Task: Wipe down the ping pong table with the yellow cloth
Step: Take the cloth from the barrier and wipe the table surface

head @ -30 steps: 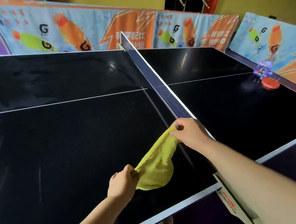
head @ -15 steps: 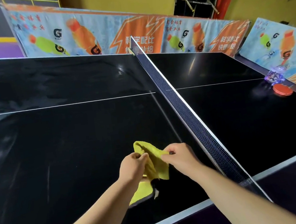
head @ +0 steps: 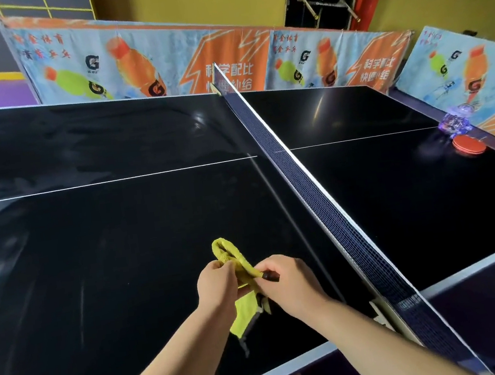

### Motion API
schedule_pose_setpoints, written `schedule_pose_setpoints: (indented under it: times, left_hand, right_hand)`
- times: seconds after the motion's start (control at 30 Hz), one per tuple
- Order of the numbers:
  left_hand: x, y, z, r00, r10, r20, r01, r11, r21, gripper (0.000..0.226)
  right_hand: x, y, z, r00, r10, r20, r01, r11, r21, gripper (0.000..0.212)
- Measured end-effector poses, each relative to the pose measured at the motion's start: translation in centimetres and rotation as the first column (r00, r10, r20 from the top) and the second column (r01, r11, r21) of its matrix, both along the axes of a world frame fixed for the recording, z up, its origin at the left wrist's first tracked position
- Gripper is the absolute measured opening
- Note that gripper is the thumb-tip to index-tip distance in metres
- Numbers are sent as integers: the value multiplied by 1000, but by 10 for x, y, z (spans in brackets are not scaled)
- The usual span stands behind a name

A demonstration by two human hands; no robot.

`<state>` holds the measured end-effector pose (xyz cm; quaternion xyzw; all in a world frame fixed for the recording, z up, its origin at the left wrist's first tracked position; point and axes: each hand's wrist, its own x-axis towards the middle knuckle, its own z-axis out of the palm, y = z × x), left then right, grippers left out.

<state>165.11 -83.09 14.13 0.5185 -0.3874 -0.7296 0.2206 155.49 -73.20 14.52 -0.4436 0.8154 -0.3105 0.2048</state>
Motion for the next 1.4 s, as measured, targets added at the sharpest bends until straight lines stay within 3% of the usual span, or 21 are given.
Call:
schedule_pose_setpoints:
  times: [0.1,0.2,0.23,0.3,0.4,0.47,0.53,0.6,0.7,0.8,0.9,1.0,1.07,1.23,1.4]
  left_hand:
    - [-5,5,4,999,36,-32,-35,999,26,16]
    - [-5,7,11,996,1,-92,2,999,37,15]
    - [-3,7,11,999,-25,-37,24,999,-29,16]
    - [3,6,7,978,-35,206,99,946,-309,18]
    - [9,7,-3,905,-23,426,344,629,-697,36]
    - [5,10,-11,816,-118,566,563,390,-729,59]
    - [-4,17,-19,694,-163,702,720,192,-667,65]
    - [-13,26,-26,671,-201,713,740,128,-660,51]
    - [-24,46,-28,658,-337,674,747,174,-642,23]
    - [-38,63,-32,582,-499,642,800,211,-562,25]
    - [-58,75,-41,568,-616,547,814,320,-485,28]
    - [-82,84,-50,586,-695,417,809,470,-354,20]
    - [-97,88,-54,595,-713,371,804,534,-263,14]
    - [-139,83,-77,585,-644,493,806,531,-263,19]
    - [-164,52,-104,579,-544,608,801,519,-299,32]
  right_hand:
    - [3,3,-6,993,30,-117,-33,999,-21,30]
    - [-2,3,-2,987,20,-159,-22,1000,-11,19]
    - [-6,3,1,992,-9,-124,8,1000,-11,19]
    - [-15,3,10,995,-67,-68,66,998,-9,22]
    - [-30,7,20,995,-103,-15,103,995,-14,23]
    - [-39,12,26,993,-110,33,111,994,-16,28]
    - [-49,21,30,989,-139,53,139,990,12,32]
    - [-58,33,32,979,-191,65,188,981,46,33]
    - [-71,55,26,952,-297,78,288,952,105,36]
    - [-85,78,12,910,-410,63,394,902,176,40]
    - [-103,99,1,840,-541,24,520,818,244,39]
    - [-118,110,-7,839,-541,-54,526,782,335,32]
    - [-130,111,-13,847,-517,-125,524,770,364,30]
    - [-161,110,-37,873,-343,-346,468,786,404,36]
    - [-179,117,-70,914,-326,-242,398,840,369,45]
